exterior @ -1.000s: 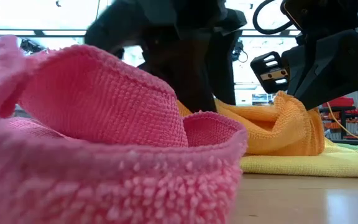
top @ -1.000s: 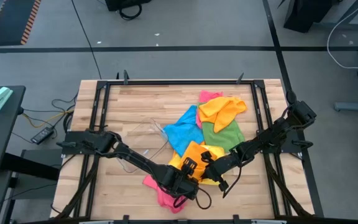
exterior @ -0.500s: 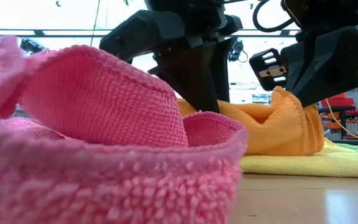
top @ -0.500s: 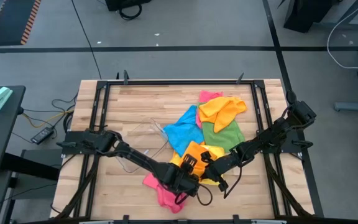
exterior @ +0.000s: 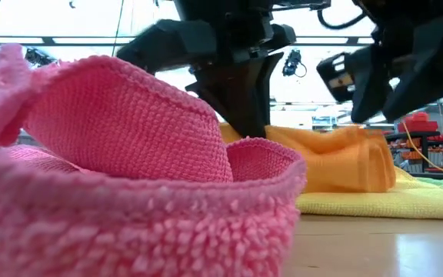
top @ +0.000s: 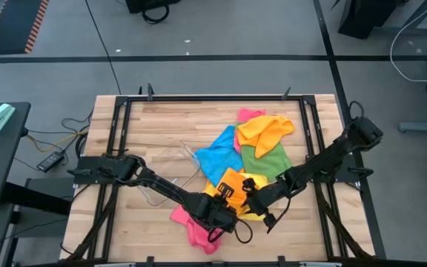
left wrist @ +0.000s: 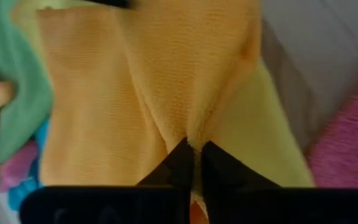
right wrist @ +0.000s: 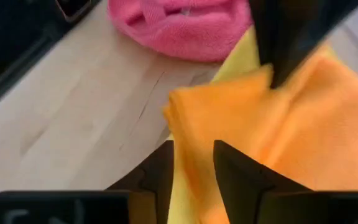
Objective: Fold microfiber towels
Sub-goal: Fold the left orange microfiber cloth
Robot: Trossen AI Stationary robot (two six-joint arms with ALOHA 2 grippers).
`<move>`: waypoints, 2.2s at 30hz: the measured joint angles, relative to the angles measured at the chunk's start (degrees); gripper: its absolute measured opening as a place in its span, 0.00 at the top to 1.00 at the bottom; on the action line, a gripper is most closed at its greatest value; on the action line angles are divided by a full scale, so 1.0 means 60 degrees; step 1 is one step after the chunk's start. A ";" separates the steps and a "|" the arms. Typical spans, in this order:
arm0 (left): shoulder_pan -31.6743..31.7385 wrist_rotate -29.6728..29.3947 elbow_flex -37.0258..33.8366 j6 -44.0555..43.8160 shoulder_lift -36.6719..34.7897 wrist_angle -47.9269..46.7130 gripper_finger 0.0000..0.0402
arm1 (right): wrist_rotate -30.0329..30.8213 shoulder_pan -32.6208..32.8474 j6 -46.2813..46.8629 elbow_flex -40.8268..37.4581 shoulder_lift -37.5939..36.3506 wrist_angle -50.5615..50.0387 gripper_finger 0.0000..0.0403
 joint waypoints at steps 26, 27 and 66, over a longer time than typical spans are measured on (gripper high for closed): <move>0.1162 0.1734 0.1246 0.0776 -0.0015 -0.0399 0.95 | 0.4472 0.0738 -0.1224 0.0000 0.2469 0.0956 0.77; 0.1251 0.1712 0.1246 0.0835 -0.0015 -0.0319 0.95 | 0.4455 0.0737 -0.1221 -0.0004 0.2389 0.0874 0.78; 0.2556 0.1779 0.1252 0.1753 0.0673 0.1019 0.88 | 0.6359 0.1943 0.2142 -0.0328 -0.0114 -0.4057 0.80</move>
